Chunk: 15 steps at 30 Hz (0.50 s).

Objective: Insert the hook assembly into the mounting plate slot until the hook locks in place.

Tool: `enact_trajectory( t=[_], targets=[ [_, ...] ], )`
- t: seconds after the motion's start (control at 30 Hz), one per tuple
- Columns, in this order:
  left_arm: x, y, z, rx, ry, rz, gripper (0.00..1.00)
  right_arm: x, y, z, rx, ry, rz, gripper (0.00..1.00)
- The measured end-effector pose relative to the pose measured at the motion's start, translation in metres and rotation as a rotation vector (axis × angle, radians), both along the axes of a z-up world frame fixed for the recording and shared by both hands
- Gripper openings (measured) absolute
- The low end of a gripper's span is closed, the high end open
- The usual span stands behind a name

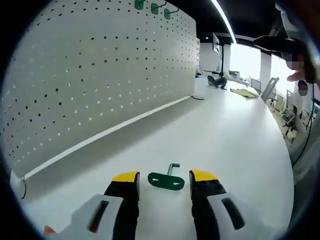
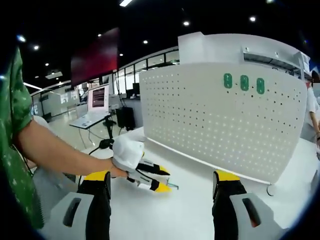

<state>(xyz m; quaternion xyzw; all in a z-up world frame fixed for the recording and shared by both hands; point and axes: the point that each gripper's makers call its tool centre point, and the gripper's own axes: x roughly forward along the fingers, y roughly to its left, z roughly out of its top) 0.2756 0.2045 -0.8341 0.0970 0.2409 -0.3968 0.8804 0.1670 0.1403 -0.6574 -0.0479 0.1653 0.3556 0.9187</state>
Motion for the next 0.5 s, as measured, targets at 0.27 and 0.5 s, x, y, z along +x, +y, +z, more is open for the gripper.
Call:
enact_trajectory(
  t=[0.27, 0.5],
  targets=[
    [-0.0024, -0.0034, -0.0048, 0.01, 0.018, -0.018, 0.36, 0.0014, -0.0008, 0.0009, 0.002, -0.001, -0.004, 0.85],
    [-0.0042, -0.0005, -0.0082, 0.028, 0.015, -0.021, 0.31, 0.0026, -0.0009, 0.0001, 0.001, 0.0, -0.004, 0.85]
  ],
)
